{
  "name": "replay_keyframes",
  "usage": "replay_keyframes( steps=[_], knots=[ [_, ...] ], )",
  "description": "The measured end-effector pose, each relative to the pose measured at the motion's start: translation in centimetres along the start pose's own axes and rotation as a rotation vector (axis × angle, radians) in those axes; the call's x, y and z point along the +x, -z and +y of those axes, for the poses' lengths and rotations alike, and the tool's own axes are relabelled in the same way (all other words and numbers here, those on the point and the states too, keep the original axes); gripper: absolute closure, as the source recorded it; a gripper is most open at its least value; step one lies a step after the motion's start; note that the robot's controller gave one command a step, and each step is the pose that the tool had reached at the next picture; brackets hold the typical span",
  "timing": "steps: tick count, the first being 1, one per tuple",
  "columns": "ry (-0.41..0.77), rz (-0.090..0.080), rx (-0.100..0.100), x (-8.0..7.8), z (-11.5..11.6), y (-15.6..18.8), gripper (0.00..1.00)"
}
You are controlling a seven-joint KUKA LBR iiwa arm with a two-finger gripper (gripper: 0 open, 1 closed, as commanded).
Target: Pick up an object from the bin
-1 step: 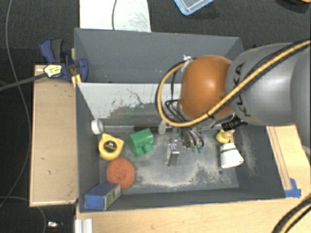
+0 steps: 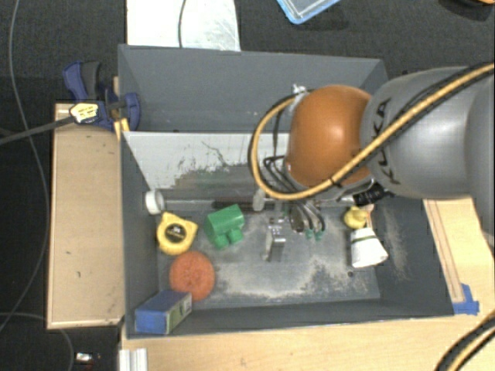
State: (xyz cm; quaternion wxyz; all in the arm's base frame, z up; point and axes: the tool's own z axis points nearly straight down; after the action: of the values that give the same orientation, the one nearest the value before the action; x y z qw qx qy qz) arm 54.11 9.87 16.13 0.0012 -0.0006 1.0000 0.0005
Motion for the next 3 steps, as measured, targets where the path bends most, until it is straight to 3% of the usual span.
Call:
replay_keyframes(
  steps=[1, 3],
  knots=[
    [0.161, -0.008, -0.001, -4.6, 2.1, -7.5, 0.0],
    [0.348, -0.007, 0.0, -4.7, 3.5, -4.0, 0.0]
  ],
)
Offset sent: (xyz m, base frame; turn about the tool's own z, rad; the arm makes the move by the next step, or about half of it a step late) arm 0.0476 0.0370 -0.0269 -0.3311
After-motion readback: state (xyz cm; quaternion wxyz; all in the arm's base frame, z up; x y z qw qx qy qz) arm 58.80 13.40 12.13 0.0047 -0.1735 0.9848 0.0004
